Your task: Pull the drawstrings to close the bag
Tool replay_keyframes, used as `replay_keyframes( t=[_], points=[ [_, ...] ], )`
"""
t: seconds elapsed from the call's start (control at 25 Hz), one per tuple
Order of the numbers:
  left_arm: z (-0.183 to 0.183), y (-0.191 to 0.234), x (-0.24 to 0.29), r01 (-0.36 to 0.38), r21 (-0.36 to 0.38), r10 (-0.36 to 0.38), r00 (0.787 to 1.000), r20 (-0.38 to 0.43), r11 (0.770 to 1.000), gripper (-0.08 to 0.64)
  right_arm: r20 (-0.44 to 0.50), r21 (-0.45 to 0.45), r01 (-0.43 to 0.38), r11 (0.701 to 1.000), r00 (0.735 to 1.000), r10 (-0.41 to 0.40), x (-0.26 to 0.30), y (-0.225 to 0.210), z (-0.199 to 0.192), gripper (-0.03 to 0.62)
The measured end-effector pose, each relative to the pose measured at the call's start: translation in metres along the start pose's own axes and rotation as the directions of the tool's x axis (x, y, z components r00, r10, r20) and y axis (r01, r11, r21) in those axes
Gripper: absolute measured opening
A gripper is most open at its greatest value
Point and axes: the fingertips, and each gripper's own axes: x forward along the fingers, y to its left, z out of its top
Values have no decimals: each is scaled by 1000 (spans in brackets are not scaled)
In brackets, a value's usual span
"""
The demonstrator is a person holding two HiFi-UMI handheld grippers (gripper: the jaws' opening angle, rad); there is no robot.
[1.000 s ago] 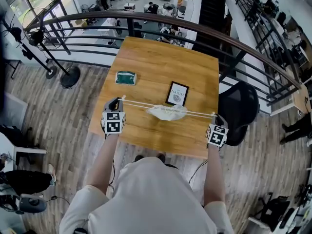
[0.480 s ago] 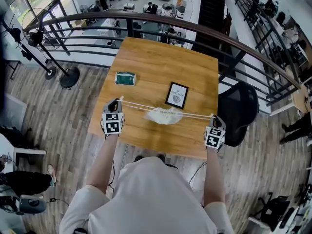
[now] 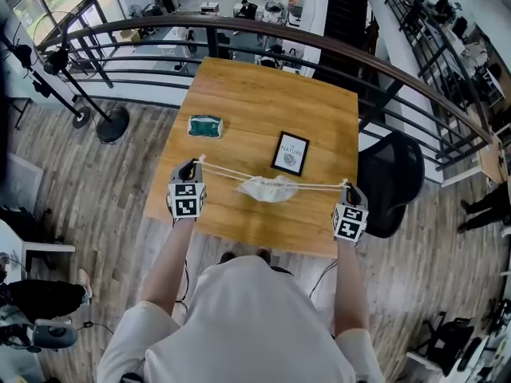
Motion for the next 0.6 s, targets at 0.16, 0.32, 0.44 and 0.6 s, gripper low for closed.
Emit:
replay_keyframes(
  t=[0.16, 0.32, 0.44, 0.6],
  points=[
    [1, 3, -2, 30, -21, -30, 999, 12, 999, 8, 22, 30, -14, 999, 1000, 13, -7, 6, 7, 20],
    [8, -4, -5, 100, -19, -99, 995, 33, 995, 8, 62, 45, -41, 998, 997, 38, -16, 17, 18, 20],
    [14, -8, -7, 142, -17, -141, 989, 47, 990, 6, 92, 47, -52, 998, 995, 47, -24, 26, 26, 20],
    [21, -16, -12, 203, -6, -202, 977, 70, 979, 6, 105, 62, -46, 997, 994, 39, -35, 30, 29, 20]
  ],
)
